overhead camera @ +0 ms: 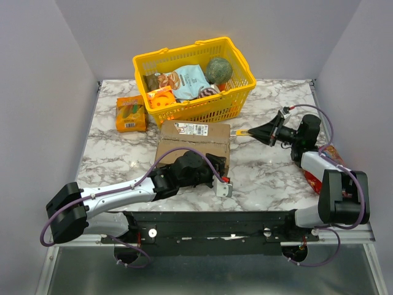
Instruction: Unpack the express box
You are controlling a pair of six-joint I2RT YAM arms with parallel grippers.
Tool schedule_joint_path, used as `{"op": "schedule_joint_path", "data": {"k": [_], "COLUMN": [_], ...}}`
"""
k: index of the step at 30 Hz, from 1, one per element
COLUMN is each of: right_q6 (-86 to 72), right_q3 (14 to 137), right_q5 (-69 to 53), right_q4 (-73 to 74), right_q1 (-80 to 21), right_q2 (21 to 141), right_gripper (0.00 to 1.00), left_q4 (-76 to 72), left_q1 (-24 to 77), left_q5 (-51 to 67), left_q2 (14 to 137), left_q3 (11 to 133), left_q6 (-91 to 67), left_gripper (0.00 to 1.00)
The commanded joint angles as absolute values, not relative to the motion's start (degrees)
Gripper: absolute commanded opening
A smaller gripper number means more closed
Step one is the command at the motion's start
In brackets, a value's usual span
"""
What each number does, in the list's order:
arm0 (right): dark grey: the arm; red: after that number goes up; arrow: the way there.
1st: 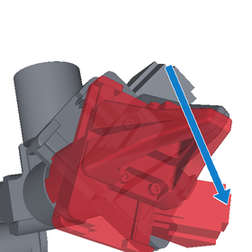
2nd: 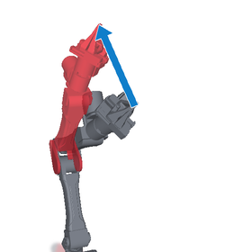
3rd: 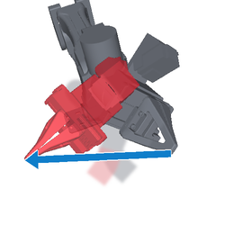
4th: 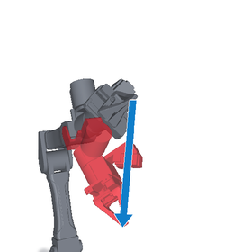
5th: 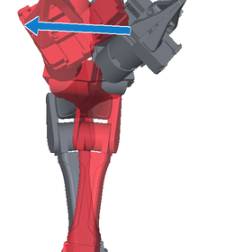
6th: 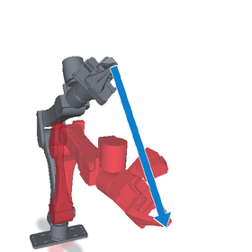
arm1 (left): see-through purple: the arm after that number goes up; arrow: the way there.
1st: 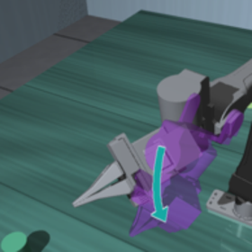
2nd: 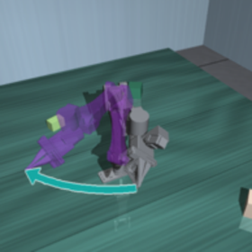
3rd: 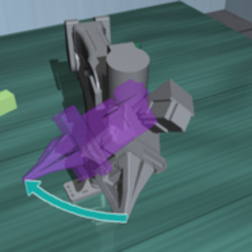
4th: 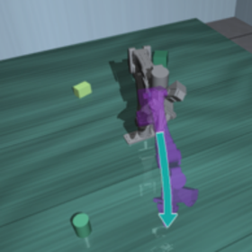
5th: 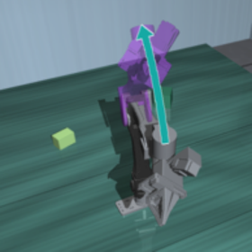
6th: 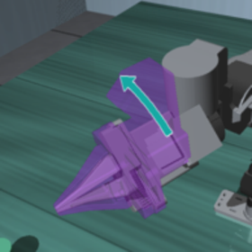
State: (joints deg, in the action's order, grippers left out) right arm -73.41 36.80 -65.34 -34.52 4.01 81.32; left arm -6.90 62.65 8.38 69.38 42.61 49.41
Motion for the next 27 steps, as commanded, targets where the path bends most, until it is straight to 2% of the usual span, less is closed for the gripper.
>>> {"op": "schedule_joint_path", "data": {"k": [1,27], "right_q6": [-72.25,-70.23], "right_q3": [35.42,34.98], "right_q5": [-63.55,-63.72], "right_q4": [-35.25,-31.83], "right_q1": [3.96,4.22], "right_q2": [79.81,80.77], "right_gripper": [0.01,0.0], "left_q4": [-6.33,-6.5], "left_q1": [62.84,62.84], "left_q5": [6.94,7.03], "left_q2": [68.99,69.43], "left_q3": [42.36,42.45], "left_q6": [48.6,47.99], "left_gripper": [0.64,0.64]}}
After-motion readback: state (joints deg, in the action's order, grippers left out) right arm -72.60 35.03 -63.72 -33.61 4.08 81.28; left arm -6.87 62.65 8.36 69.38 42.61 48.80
